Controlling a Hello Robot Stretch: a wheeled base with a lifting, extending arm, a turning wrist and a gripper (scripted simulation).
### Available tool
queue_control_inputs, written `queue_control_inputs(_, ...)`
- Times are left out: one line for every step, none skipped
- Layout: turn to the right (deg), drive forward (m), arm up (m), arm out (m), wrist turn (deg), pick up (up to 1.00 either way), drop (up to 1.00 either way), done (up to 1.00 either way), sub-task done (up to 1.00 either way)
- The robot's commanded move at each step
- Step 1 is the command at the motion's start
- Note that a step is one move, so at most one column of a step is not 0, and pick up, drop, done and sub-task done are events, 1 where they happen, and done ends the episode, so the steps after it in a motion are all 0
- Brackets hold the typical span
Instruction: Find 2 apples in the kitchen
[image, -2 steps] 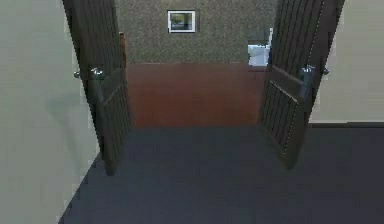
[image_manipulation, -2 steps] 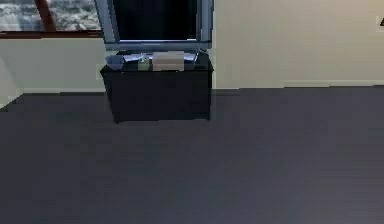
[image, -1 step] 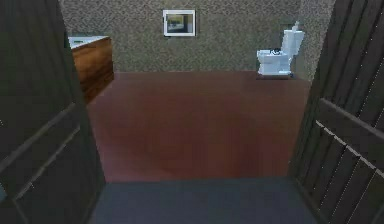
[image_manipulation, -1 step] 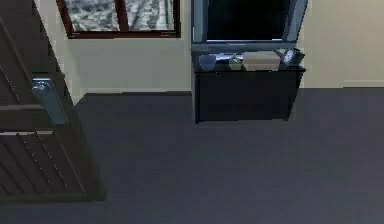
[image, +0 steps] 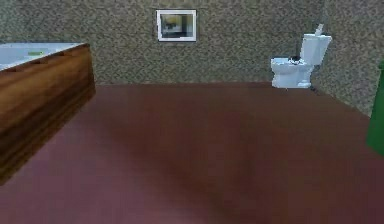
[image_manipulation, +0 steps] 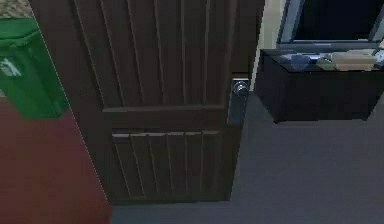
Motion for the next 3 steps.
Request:
queue_control_inputs(0.0,0.7,0.0,0.0,0.0,0.0,0.0,0.0,0.0)
queue_control_inputs(-45.0,0.0,0.0,0.0,0.0,0.0,0.0,0.0,0.0)
queue_control_inputs(-24.0,0.0,0.0,0.0,0.0,0.0,0.0,0.0,0.0)
